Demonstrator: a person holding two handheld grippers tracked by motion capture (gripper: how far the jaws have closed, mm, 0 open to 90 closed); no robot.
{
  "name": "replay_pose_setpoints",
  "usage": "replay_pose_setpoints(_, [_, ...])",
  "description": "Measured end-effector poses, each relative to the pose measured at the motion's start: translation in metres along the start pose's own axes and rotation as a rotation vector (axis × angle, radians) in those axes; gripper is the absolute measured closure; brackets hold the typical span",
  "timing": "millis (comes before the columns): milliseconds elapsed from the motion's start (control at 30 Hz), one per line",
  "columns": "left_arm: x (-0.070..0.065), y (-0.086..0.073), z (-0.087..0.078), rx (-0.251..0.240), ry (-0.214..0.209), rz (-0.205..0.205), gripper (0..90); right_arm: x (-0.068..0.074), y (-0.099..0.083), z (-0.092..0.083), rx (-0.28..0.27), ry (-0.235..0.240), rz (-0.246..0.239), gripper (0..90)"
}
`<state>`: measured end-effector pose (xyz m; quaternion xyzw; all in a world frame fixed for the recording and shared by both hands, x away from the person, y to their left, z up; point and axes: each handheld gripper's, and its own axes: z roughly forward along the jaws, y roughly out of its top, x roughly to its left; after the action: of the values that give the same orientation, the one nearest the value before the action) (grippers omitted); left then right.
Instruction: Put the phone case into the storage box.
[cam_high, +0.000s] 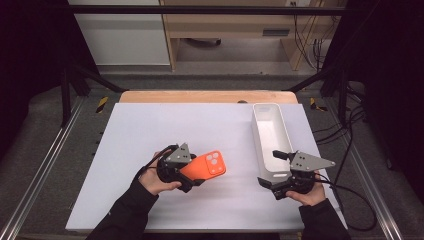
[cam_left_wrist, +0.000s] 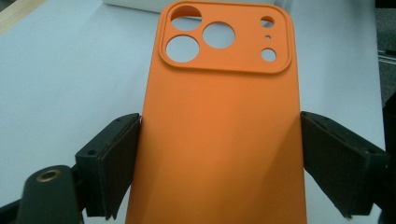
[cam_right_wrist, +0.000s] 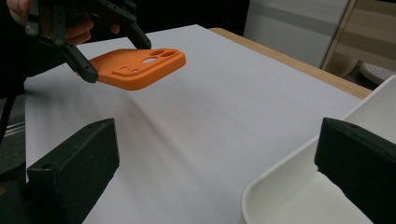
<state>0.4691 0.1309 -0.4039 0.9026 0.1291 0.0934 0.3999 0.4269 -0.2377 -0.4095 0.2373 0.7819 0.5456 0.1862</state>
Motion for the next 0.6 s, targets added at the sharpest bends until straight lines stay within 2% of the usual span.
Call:
replay_pose_setpoints(267, [-0.007, 0.004, 0.004, 0.003, -0.021, 0.031, 14.9, 0.008, 0.003, 0.008, 0.018, 0.041, -0.019, 0.5])
replay_pose_setpoints(600, [-0.013, 0.008, 0.007, -0.005, -0.043, 0.051, 14.9, 0.016, 0.005, 0.016, 0.031, 0.077, -0.036, 0.5])
